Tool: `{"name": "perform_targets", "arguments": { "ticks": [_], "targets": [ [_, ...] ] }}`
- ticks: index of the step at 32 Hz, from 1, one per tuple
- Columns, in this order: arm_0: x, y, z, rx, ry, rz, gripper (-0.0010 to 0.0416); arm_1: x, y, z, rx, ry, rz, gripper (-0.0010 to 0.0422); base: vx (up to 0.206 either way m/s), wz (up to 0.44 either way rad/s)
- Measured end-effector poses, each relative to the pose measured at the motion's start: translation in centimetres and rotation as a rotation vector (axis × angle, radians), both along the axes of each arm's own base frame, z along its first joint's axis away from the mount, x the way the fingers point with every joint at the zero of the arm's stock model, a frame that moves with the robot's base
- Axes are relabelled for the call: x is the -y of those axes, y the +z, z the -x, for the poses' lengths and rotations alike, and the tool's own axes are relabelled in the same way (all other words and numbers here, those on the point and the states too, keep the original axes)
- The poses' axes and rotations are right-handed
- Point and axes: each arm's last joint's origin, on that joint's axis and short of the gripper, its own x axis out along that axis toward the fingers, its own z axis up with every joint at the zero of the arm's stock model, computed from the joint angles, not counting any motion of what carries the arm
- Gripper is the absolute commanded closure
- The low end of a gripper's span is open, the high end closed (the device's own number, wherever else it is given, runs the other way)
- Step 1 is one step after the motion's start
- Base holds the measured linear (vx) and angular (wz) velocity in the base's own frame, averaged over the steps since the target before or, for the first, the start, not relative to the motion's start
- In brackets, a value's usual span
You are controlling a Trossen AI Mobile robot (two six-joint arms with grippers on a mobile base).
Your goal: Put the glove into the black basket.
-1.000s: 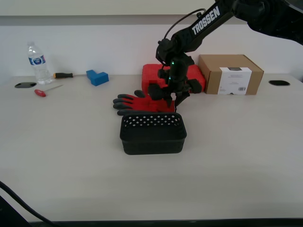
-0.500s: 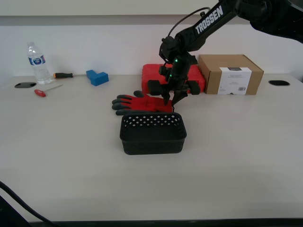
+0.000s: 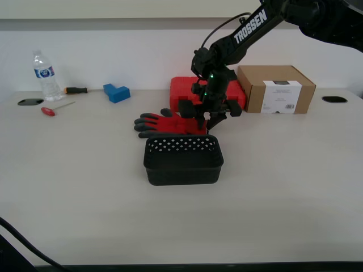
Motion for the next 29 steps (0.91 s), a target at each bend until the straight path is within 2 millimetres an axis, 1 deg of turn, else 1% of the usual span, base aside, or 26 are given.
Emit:
{"name": "perform_targets", "arguments": {
  "ticks": [2,6,8,10,13,15,17,19,20,21,22,23,24,26,28,29],
  "targets": [
    [0.0,0.0,0.0,0.0,0.01,-0.011,0.0409,0.0,0.0,0.0,0.0,0.0,0.0,0.0412,0.0,0.0],
    [0.0,0.0,0.0,0.0,0.011,-0.01,0.0408,0.0,0.0,0.0,0.0,0.0,0.0,0.0412,0.0,0.0],
    [-0.1,0.3,-0.2,0.01,0.011,-0.015,0.0408,0.0,0.0,0.0,0.0,0.0,0.0,0.0412,0.0,0.0],
    [-0.4,1.2,-0.6,0.026,0.012,-0.024,0.0408,0.0,0.0,0.0,0.0,0.0,0.0,0.0412,0.0,0.0],
    [-0.9,4.4,-1.7,0.067,0.037,-0.03,0.0408,0.0,0.0,0.0,0.003,0.0,0.0,0.0412,0.0,0.0],
    [-0.9,6.6,-1.7,0.099,0.057,-0.013,0.0408,0.0,0.0,0.0,-0.001,0.0,0.0,0.0412,0.0,0.0],
    [-0.8,7.6,-1.6,0.097,0.08,-0.001,0.0408,0.0,0.0,0.0,0.0,0.0,0.0,0.0412,0.0,0.0],
    [-1.0,11.9,-1.7,0.172,0.095,-0.035,0.0408,0.0,0.0,0.0,0.0,0.0,0.0,0.0412,0.0,0.0],
    [-1.1,12.8,-1.6,0.188,0.099,-0.044,0.0408,0.0,0.0,0.0,0.001,0.0,0.0,0.0412,0.0,0.0],
    [-1.1,14.6,-1.3,0.204,0.106,-0.054,0.0408,0.0,0.0,0.0,0.0,0.0,0.0,0.0412,0.0,0.0],
    [-1.7,16.4,-0.9,0.237,0.123,-0.071,0.0408,0.0,0.0,0.0,-0.002,0.0,0.0,0.0412,0.0,0.0],
    [-1.7,16.6,-0.5,0.217,0.135,-0.065,0.0408,0.0,0.0,0.0,0.0,0.0,0.0,0.0412,0.0,0.0],
    [-2.1,17.8,0.3,0.206,0.154,-0.057,0.0408,0.0,0.0,0.0,-0.002,0.0,0.0,0.0412,0.0,0.0],
    [-2.8,18.5,0.7,0.222,0.175,-0.068,0.0408,0.0,0.0,0.0,-0.002,0.0,0.0,0.0412,0.0,0.0],
    [-3.8,19.0,1.6,0.212,0.201,-0.064,0.0408,0.0,0.0,0.0,-0.001,0.0,0.0,0.0412,0.0,0.0],
    [-3.9,18.9,1.8,0.206,0.208,-0.067,0.0408,0.0,0.0,0.0,-0.001,0.0,0.0,0.0412,0.0,0.0]
  ]
}}
